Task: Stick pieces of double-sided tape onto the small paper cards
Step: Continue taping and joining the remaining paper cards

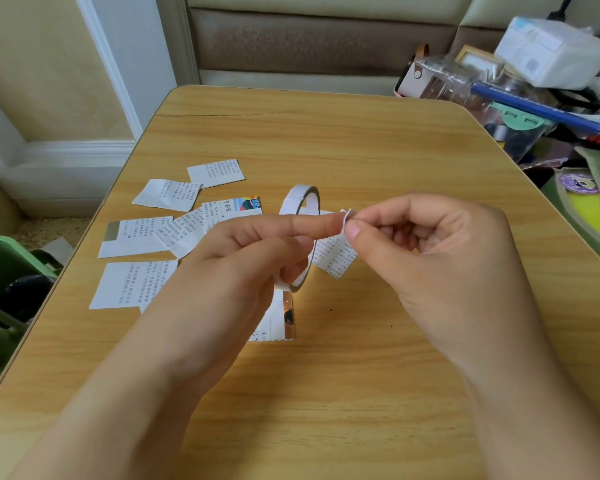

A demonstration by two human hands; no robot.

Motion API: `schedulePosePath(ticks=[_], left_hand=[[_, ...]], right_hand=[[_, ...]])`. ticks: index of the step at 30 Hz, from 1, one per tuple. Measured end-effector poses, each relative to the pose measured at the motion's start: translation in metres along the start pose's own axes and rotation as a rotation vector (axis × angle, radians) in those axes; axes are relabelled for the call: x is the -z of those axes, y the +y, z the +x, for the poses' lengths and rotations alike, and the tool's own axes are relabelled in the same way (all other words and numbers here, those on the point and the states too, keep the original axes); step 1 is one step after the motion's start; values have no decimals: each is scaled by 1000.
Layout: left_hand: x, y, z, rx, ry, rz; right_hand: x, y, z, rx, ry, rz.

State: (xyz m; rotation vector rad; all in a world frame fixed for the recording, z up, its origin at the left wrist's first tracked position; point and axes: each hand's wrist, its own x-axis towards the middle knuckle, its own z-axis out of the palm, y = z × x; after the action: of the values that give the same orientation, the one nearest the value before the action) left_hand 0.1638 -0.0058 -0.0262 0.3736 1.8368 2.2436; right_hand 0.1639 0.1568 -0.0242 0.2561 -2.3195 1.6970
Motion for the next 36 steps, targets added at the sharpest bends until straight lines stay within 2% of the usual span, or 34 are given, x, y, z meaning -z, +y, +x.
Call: schedulePosePath(ticks=[8, 20, 24, 29, 36], left_hand=[[2, -2, 0, 18, -11, -46], [-7, -2, -3, -87, 141, 370], [-7, -1, -3, -84, 116, 366], [-9, -1, -2, -58, 157, 248], [-4, -4, 0, -42, 86, 149]], right_hand=[[-1, 0, 0, 7, 13, -3], [-2, -1, -1, -30, 58, -47], [-4, -2, 0, -40, 73, -50], [-3, -4, -1, -43, 70, -53], [-2, -4, 0, -20, 64, -36]])
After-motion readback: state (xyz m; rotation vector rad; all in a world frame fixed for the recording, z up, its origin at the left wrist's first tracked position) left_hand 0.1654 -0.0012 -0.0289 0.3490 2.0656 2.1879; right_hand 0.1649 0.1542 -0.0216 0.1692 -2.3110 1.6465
